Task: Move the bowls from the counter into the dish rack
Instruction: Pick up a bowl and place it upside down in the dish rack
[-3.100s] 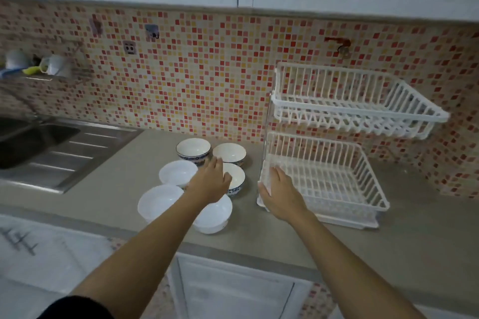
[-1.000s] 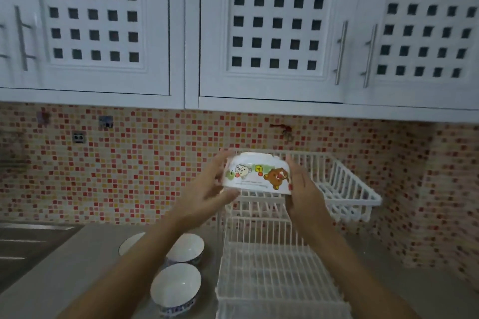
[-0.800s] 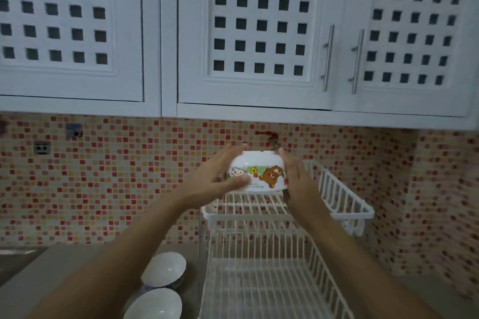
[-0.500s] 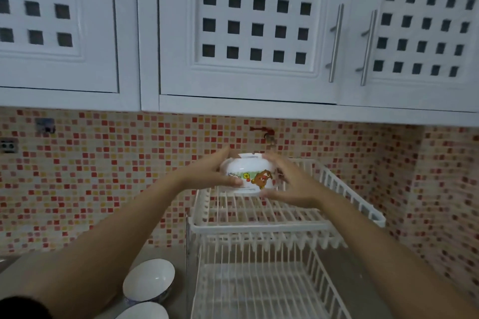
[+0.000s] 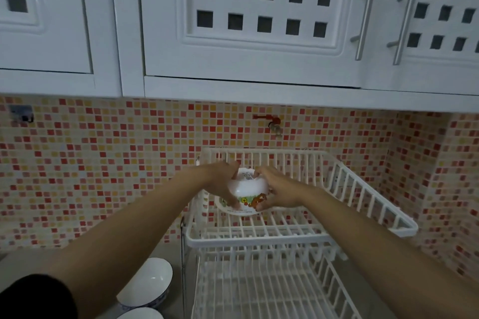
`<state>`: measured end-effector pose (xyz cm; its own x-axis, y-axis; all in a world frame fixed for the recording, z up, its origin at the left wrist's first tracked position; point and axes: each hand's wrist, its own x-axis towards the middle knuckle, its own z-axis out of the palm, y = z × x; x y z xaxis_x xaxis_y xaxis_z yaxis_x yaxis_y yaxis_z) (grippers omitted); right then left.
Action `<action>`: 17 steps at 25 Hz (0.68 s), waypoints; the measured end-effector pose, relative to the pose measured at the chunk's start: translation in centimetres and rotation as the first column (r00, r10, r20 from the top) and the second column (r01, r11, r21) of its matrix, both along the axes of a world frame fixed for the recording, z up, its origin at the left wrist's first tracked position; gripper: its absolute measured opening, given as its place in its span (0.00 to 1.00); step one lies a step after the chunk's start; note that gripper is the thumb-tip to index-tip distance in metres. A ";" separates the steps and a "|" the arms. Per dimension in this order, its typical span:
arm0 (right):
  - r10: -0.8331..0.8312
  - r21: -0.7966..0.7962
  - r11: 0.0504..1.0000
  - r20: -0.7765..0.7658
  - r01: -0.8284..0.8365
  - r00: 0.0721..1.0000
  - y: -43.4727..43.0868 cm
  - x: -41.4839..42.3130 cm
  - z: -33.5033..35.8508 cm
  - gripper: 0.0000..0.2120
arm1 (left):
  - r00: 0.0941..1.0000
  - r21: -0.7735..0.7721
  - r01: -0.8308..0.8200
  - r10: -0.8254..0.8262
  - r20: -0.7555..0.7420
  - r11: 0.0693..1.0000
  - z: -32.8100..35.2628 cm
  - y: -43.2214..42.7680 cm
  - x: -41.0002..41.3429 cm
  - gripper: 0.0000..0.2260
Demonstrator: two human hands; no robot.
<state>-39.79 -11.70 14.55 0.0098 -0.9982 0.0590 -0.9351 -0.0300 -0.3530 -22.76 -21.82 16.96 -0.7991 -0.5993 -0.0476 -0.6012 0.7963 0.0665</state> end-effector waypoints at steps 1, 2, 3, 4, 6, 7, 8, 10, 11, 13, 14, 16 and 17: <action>-0.006 -0.002 1.000 -0.006 0.006 1.000 -0.1 0.0 -0.1 0.36 | 1.000 -0.001 -0.001 0.001 0.002 1.000 -0.1 0.0 -0.2 0.33; -0.010 -0.001 1.000 -0.003 0.010 1.000 -0.2 0.0 -0.2 0.36 | 1.000 -0.004 -0.002 0.002 -0.001 1.000 -0.3 0.0 -0.3 0.34; -0.014 0.003 1.000 0.005 0.014 1.000 -0.3 0.1 -0.4 0.35 | 1.000 -0.016 -0.001 0.001 -0.002 1.000 -0.5 0.0 -0.3 0.35; -0.017 0.009 1.000 0.008 0.017 1.000 -0.3 0.1 -0.4 0.35 | 1.000 -0.028 -0.001 0.001 0.001 1.000 -0.6 0.1 -0.3 0.35; -0.030 0.022 0.999 -0.013 0.030 0.999 -0.1 0.2 -0.4 0.37 | 1.000 -0.033 -0.014 0.015 0.024 0.999 -0.7 0.5 -0.3 0.38; -0.040 0.030 0.999 -0.028 0.041 0.999 0.1 0.3 -0.3 0.40 | 0.999 -0.025 -0.022 0.022 0.031 0.999 -0.7 0.8 -0.2 0.39; -0.054 0.038 0.998 -0.044 0.056 0.998 0.3 0.4 -0.1 0.43 | 1.000 -0.006 -0.023 0.023 0.020 1.000 -0.6 1.2 0.0 0.39; -0.077 0.037 0.996 -0.070 0.080 0.995 1.2 0.9 0.5 0.47 | 0.997 0.033 -0.011 0.014 -0.075 0.999 -0.2 2.0 0.5 0.40; -0.093 0.018 0.995 -0.073 0.094 0.993 1.7 1.2 0.8 0.47 | 0.990 0.032 -0.001 0.006 -0.144 0.999 0.1 2.4 0.9 0.39; -0.131 -0.057 0.990 -0.095 0.126 0.987 3.1 2.3 1.4 0.42 | 0.964 -0.033 0.004 -0.012 -0.267 0.999 0.9 3.7 2.2 0.33; -0.139 -0.102 0.987 -0.110 0.128 0.984 4.0 3.2 1.8 0.39 | 0.949 -0.066 -0.011 -0.011 -0.314 0.998 1.2 4.4 3.1 0.31; -0.120 -0.212 0.972 -0.086 0.100 0.989 5.9 5.8 2.6 0.32 | 0.920 -0.084 -0.061 0.024 -0.391 0.995 1.7 6.1 5.4 0.28; -0.102 -0.273 0.958 -0.047 0.085 0.994 6.8 7.5 2.9 0.29 | 0.904 -0.078 -0.089 0.047 -0.425 0.993 1.8 7.0 6.7 0.27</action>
